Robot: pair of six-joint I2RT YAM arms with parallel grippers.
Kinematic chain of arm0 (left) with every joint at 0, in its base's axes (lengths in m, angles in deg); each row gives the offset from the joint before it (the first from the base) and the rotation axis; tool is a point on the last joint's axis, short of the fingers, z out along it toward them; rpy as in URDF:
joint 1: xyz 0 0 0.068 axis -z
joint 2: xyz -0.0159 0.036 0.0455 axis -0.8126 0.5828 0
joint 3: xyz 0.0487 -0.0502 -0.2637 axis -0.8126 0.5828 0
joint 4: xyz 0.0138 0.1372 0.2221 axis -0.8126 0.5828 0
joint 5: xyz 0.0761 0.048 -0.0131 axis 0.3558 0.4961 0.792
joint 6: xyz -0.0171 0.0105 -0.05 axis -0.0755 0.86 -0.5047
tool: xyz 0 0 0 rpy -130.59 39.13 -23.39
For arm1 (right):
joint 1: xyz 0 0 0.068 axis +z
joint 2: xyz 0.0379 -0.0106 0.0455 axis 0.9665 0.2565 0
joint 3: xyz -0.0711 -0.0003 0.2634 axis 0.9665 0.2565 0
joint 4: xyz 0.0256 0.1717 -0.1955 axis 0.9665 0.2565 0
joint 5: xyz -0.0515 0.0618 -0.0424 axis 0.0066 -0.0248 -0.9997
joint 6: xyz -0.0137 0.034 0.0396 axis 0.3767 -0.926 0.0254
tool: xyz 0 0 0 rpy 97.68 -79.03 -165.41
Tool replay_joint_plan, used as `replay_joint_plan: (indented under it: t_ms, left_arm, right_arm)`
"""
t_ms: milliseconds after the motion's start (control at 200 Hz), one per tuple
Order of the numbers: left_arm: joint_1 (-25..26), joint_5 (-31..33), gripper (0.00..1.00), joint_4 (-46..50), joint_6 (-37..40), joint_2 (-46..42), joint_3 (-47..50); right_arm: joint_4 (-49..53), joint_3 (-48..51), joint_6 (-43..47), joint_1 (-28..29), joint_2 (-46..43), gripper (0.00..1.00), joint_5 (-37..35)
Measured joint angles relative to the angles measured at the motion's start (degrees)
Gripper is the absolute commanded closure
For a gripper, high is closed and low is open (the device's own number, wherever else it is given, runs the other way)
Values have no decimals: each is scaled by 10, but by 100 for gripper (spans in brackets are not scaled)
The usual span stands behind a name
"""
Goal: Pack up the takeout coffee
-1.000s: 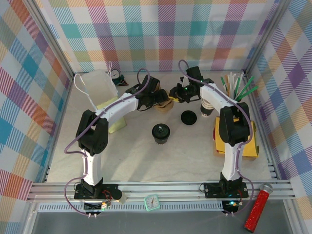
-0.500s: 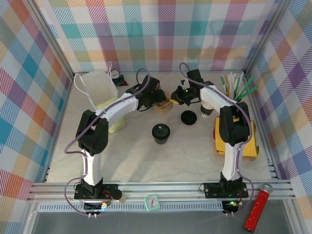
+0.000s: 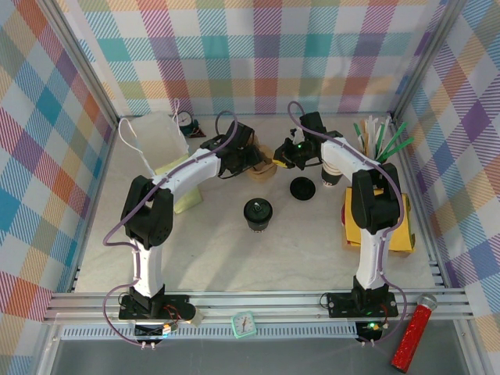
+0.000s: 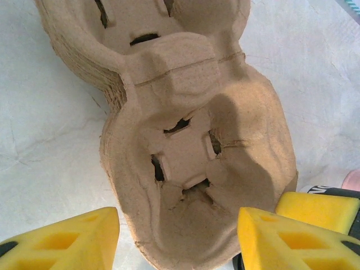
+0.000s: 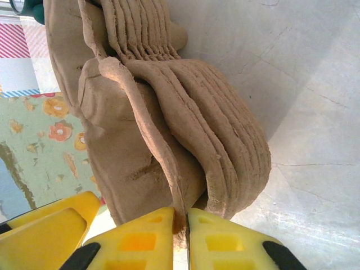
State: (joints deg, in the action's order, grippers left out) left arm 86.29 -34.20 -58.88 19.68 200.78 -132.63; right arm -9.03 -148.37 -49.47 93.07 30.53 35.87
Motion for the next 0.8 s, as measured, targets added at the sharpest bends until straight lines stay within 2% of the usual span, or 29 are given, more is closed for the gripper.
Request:
replay_joint_plan:
  t_ms: [290, 540, 605, 680, 745, 800]
  left_arm:
    - [0, -2, 43, 2, -2, 14, 0]
    - [0, -9, 50, -4, -3, 15, -3]
    - [0, -9, 56, -4, -2, 15, -3]
    - [0, -10, 58, -5, -3, 16, -3]
    - [0, -10, 72, -5, -3, 17, -3]
    - [0, -10, 73, -5, -3, 17, -3]
  right_arm:
    - [0, 0, 0, 0, 0, 86, 0]
    - [0, 0, 0, 0, 0, 86, 0]
    - [0, 0, 0, 0, 0, 87, 0]
    - [0, 0, 0, -1, 0, 88, 0]
    - [0, 0, 0, -3, 0, 92, 0]
    - [0, 0, 0, -5, 0, 93, 0]
